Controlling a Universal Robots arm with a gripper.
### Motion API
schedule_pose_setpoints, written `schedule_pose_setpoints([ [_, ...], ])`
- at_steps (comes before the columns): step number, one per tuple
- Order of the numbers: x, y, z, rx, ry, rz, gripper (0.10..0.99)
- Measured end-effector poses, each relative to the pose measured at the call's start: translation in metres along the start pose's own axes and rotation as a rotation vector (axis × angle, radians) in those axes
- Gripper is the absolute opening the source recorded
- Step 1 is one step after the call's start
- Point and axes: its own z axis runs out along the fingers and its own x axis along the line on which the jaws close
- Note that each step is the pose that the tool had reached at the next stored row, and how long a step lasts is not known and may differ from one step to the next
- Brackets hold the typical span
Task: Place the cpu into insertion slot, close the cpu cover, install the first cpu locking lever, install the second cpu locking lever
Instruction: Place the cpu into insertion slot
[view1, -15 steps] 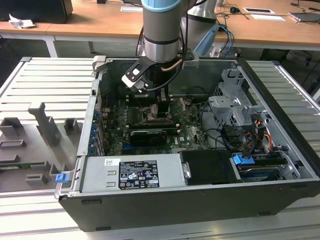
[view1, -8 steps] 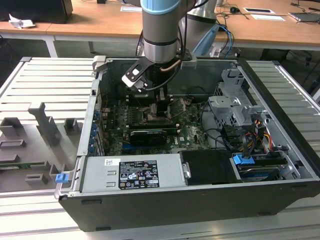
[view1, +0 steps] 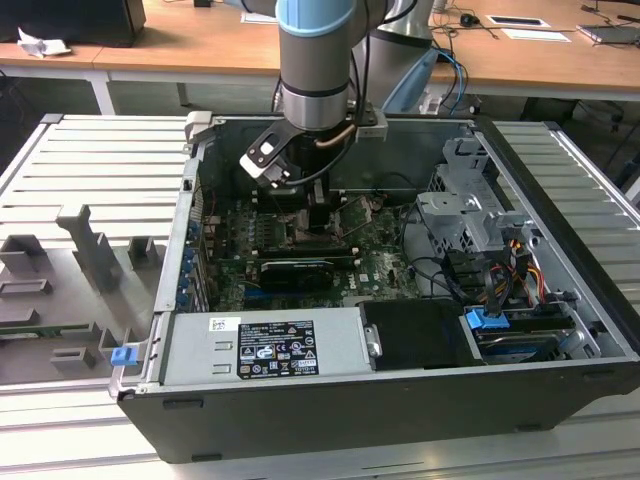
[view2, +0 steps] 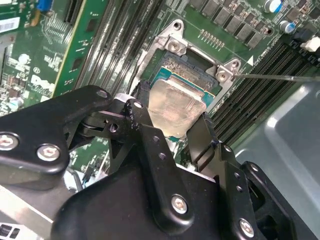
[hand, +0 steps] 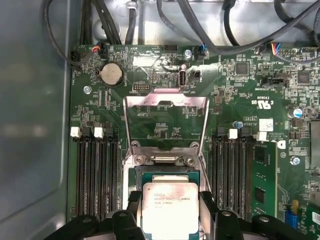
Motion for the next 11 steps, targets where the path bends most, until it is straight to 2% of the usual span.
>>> schedule_pose_setpoints([
  [4,0.0029,-0.0007,0.0082,0.0,0.0,0.001,0.541],
  [11,0.0033,-0.0011,0.0125,0.0,-0.0011,0.016,0.541],
])
